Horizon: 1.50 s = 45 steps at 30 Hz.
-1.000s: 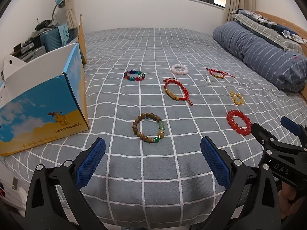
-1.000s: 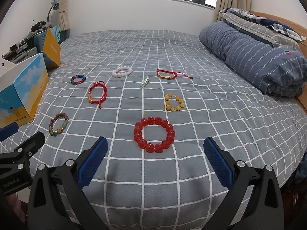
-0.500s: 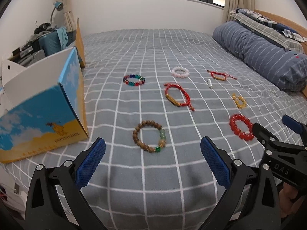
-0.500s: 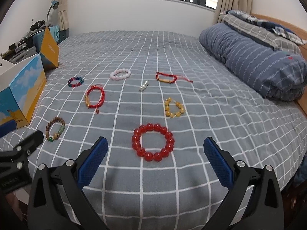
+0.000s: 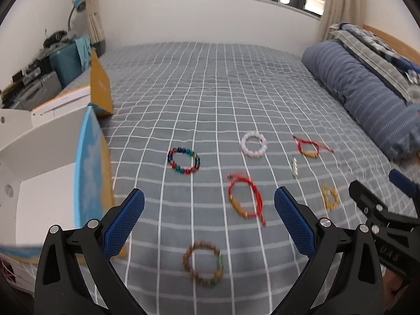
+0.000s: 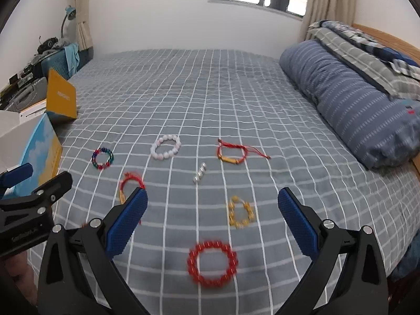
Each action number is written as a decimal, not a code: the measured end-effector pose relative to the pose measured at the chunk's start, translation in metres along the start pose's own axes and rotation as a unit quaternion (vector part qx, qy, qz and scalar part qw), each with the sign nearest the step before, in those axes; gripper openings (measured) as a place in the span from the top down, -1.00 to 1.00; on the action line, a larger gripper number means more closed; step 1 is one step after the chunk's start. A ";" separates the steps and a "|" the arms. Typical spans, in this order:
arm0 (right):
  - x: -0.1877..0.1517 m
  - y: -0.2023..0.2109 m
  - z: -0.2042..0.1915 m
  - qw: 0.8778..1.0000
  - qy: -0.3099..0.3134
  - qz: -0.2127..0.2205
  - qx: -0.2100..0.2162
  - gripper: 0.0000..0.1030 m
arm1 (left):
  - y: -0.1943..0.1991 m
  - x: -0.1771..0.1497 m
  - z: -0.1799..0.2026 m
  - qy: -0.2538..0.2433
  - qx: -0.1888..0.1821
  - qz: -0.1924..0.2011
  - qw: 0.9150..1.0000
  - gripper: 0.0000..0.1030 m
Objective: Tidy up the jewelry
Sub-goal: 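Grasp the multicolour bead bracelet with the left tool while the right tool grasps the pearl pendant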
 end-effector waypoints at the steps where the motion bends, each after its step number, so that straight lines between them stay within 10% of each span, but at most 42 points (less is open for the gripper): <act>1: 0.010 -0.011 -0.001 1.000 -0.001 -0.013 0.009 -0.86 | -0.009 0.009 0.000 0.007 0.001 -0.008 1.000 -0.89; 14: 0.033 -0.138 -0.015 0.989 -0.016 -0.124 0.081 -0.51 | -0.134 0.042 -0.025 0.032 0.045 -0.091 0.994 -0.89; 30: 0.013 -0.190 -0.020 0.980 -0.015 -0.176 0.087 -0.01 | -0.195 0.034 -0.048 0.037 0.078 -0.123 0.989 -0.86; 39: 0.013 -0.192 -0.016 0.980 -0.021 -0.179 0.083 0.73 | -0.187 0.030 -0.037 0.011 0.078 -0.131 0.988 -0.02; 45: 0.016 -0.190 -0.017 0.982 -0.019 -0.173 0.079 0.79 | -0.184 0.031 -0.036 0.010 0.064 -0.133 0.989 0.63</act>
Point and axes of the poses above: each gripper's, at about its wrist camera, not at the fingertips, and y roughly against the way its jaws point, z to its right, x to its top, the point moved 5 cm from there along -y, roughly the way its jaws point, and after that the axes turned 12 degrees about y, right-handed, at the moved point
